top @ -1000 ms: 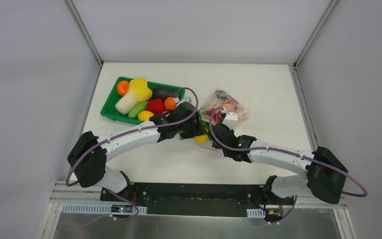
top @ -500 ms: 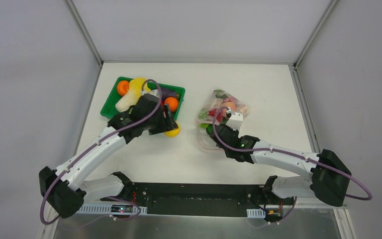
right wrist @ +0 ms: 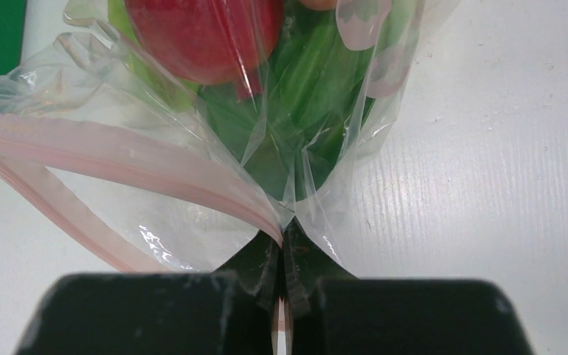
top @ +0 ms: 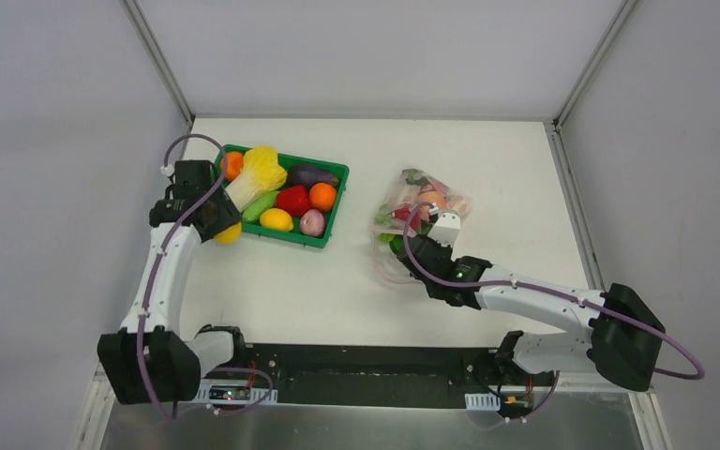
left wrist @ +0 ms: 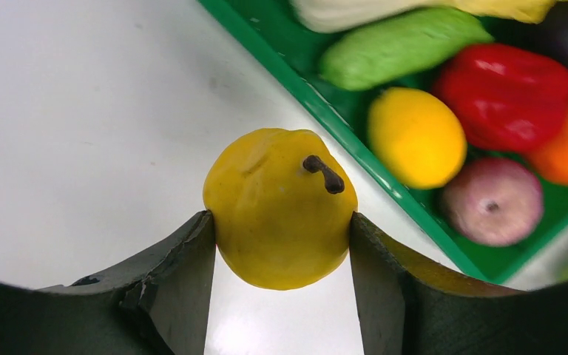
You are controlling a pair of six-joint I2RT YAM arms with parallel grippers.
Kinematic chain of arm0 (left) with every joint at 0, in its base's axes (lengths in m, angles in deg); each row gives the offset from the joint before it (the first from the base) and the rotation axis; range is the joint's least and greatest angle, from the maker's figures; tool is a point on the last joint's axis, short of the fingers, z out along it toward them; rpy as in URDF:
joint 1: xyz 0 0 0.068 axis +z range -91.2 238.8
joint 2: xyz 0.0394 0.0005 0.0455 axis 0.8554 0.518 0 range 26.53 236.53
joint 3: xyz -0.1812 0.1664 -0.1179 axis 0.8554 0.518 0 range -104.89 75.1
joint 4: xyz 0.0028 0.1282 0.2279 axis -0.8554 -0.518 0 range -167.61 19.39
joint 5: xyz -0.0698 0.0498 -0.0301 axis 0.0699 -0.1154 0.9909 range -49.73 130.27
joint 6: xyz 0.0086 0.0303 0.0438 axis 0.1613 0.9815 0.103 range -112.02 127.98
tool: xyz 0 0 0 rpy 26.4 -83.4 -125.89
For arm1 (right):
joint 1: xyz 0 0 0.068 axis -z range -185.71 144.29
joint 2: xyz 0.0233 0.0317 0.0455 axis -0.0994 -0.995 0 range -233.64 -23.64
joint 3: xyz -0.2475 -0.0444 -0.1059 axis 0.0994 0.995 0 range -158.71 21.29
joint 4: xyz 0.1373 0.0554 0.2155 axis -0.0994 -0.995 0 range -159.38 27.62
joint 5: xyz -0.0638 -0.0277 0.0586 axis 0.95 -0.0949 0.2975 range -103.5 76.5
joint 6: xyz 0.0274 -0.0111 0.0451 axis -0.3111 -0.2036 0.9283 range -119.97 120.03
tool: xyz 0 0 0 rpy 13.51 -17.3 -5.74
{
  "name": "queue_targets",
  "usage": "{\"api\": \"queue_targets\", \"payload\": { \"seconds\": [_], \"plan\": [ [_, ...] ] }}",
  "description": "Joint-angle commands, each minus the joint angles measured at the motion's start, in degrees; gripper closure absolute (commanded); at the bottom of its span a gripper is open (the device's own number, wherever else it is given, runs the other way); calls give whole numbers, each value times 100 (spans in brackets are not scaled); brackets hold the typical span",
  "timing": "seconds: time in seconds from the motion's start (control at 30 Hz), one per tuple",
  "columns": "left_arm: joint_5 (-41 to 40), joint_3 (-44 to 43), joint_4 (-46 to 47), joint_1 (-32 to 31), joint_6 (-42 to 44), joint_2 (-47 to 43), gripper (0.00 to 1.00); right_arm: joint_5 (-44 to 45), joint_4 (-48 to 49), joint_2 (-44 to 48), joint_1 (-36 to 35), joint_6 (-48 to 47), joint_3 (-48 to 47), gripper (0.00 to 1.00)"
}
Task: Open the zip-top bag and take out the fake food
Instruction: Place the fake fruit in the bin.
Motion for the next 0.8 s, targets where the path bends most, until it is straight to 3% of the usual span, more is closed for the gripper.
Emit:
{"api": "queue_targets", "payload": {
  "seconds": [0.0, 0.13, 0.47, 0.77],
  "plan": [
    [-311, -484, 206, 578, 846, 640, 80, 197, -72, 166, -15, 6, -9, 100],
    [-412, -933, 393, 900, 1343, 1443, 79, 174, -68, 150, -11, -55, -66, 100],
    [-544, -2257, 389, 957, 2580, 3066, 63, 133, -66, -27, 35, -107, -139, 100],
    [-442, -2791, 116, 1004, 2760, 3754, 24, 75, -63, -335, 70, -123, -272, 100]
  ]
}}
